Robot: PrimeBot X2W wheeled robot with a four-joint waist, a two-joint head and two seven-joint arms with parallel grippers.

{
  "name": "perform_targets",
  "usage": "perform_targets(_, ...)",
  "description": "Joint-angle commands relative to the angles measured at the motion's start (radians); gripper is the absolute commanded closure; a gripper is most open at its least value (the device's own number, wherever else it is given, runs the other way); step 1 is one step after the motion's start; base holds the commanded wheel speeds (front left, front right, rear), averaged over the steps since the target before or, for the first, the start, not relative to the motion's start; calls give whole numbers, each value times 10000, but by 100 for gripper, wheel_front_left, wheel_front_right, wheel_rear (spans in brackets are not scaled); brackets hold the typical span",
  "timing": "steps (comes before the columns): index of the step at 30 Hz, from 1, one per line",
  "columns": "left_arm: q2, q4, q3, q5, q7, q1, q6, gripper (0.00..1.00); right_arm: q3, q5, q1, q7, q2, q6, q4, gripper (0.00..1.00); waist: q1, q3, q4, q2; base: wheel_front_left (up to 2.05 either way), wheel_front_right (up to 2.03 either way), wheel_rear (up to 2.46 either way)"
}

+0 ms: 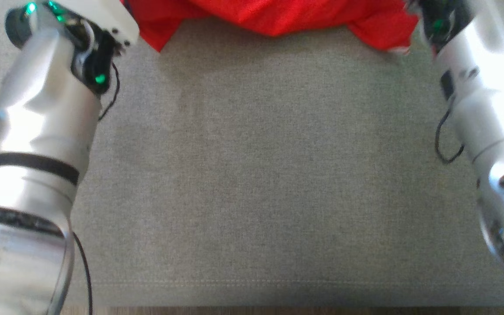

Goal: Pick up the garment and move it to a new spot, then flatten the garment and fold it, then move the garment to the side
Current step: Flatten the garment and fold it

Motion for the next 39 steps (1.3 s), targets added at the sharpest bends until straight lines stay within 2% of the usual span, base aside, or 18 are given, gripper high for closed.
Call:
perform_targets(1,525,-442,-5,-176,-214,93,-60,100,358,209,269,-79,262,37,-534,100,-1,86,-15,0,0,0,0)
perform_targets(5,781,-1001,-425,-530,-616,1447,-60,100,1135,731,1738,-364,262,37,-1167,100,-1,-237,-20,0,0,0,0)
perform_targets(9,1187,-1671,-426,-637,-774,3065,-61,100,1646,1156,3444,-551,189,37,-2126,100,-1,-648,-124,0,0,0,0)
perform_targets(11,1426,-2381,-273,-271,-783,3794,-52,100,1722,1406,4328,-587,-24,37,-2845,100,-1,-810,-115,0,0,0,0)
perform_targets(13,1599,-3159,-23,106,-786,4642,172,100,1622,1488,5246,-707,-386,37,-3583,100,-1,-1026,-84,0,0,0,0)
perform_targets(16,1825,-4918,556,714,-788,6403,741,100,882,1459,7418,-814,-965,37,-5370,100,-1,-1538,-16,0,0,0,0)
perform_targets(20,2183,-6653,1064,1065,-789,8119,1333,100,-468,1184,10028,-262,-1066,37,-7812,100,-1,-2046,-45,0,0,0,0)
perform_targets(21,2183,-6653,1064,1065,-789,8119,1333,100,-468,1184,10028,-262,-1066,37,-7812,100,-1,-2046,-45,0,0,0,0)
perform_targets(23,2413,-7408,1158,1144,-790,8849,1580,100,-1295,829,11434,364,-913,37,-9218,100,-1,-2264,-37,0,0,0,0)
perform_targets(27,2907,-8764,1266,1140,-495,10108,2113,100,-2791,182,14208,2007,-94,37,-12277,100,-1,-2829,17,0,0,0,0)
perform_targets(31,3365,-10150,1393,1087,-7,11284,2717,100,-3630,-8,16295,3503,241,37,-14787,100,-1,-3265,-14,0,0,0,0)
perform_targets(34,3629,-11015,1543,986,307,12163,3194,100,-3840,699,17500,3894,257,37,-15700,100,-1,-3556,-84,0,0,0,0)
perform_targets(39,3814,-12245,1742,827,644,13305,3885,100,-4016,833,18452,4095,261,37,-16296,100,-1,-3705,-153,0,0,0,0)
